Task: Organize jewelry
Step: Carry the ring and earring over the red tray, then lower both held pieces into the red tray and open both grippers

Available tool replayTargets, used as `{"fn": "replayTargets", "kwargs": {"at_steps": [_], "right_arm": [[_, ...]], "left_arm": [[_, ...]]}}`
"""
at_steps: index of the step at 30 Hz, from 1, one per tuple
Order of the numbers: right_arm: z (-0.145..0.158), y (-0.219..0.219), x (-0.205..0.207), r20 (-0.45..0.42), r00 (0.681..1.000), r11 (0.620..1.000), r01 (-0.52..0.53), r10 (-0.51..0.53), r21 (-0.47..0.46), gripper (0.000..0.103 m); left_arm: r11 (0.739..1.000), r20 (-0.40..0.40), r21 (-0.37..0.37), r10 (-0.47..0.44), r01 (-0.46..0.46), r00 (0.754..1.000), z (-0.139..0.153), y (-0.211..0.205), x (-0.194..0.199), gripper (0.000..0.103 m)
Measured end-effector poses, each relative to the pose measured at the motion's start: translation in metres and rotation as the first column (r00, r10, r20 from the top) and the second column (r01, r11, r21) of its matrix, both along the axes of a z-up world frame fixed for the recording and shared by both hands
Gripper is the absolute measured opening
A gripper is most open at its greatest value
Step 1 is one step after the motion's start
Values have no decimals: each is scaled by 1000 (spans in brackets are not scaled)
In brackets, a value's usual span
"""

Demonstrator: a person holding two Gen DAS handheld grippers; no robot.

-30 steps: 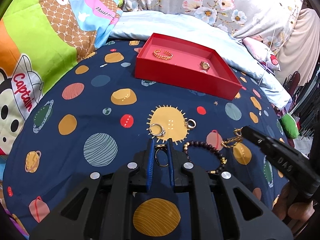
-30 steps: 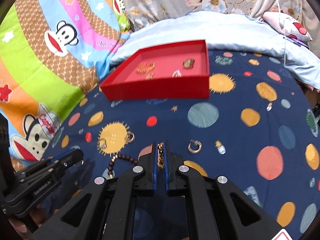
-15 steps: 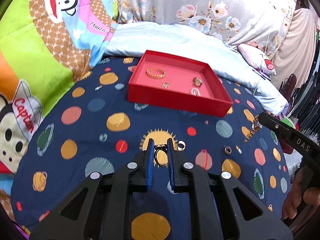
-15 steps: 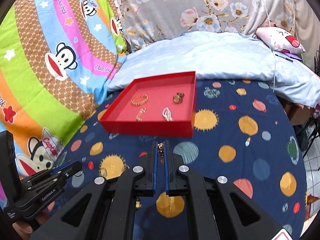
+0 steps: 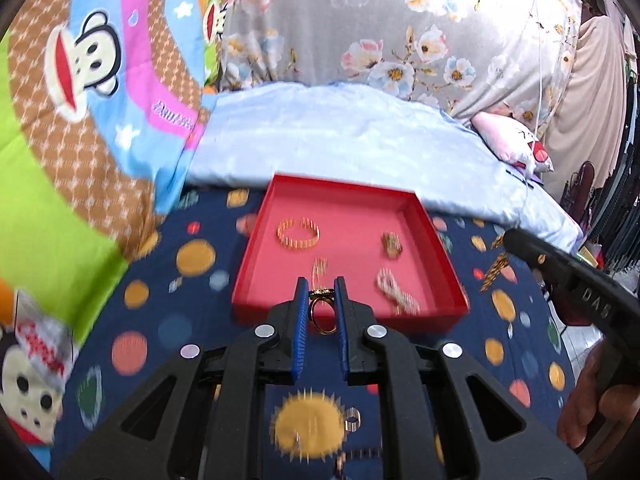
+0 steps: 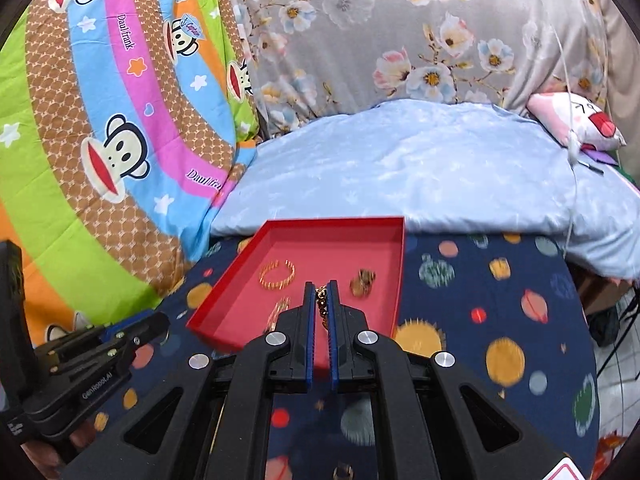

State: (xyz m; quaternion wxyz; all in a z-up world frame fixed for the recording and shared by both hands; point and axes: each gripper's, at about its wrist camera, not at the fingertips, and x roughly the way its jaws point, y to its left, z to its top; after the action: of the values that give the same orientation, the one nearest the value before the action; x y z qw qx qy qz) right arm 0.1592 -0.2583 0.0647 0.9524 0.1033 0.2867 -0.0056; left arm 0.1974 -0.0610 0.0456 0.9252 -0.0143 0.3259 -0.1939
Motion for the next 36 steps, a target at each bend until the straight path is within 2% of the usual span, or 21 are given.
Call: {"fn": "replayTargets", "kwargs": {"at_steps": [5, 11, 22, 24, 26, 28, 36], "right_arm": [[-6, -4, 32, -16, 1000, 1000, -3, 3, 1, 5], [-28, -10, 62, -60, 998, 1000, -11, 12, 18, 5], [-54, -17, 84, -102, 995, 999, -6, 10, 41, 6], [-55, -18, 83, -95, 995, 999, -1, 5, 40, 7], [-56, -19, 83, -93, 996, 999, 3, 1, 44, 7], [-55, -21, 79, -91, 996, 999, 11, -7, 51, 8], [-41, -29, 35, -55, 998, 995, 33, -28, 93, 9]], "left_arm": [[1000, 16, 1, 6, -6, 1000, 3, -15, 35, 12], [1000, -5, 10, 12, -12, 1000, -10, -29, 75, 12], [999, -54, 21, 41, -40, 998, -34, -39, 105, 13], [998, -52, 31, 53, -52, 997, -36, -40, 107, 16], [998, -58, 35, 63, -61, 996, -38, -39, 109, 34], [996, -58, 37, 79, -77, 995, -38, -38, 109, 42], [995, -42, 35, 100, -98, 994, -30, -17, 84, 45]]}}
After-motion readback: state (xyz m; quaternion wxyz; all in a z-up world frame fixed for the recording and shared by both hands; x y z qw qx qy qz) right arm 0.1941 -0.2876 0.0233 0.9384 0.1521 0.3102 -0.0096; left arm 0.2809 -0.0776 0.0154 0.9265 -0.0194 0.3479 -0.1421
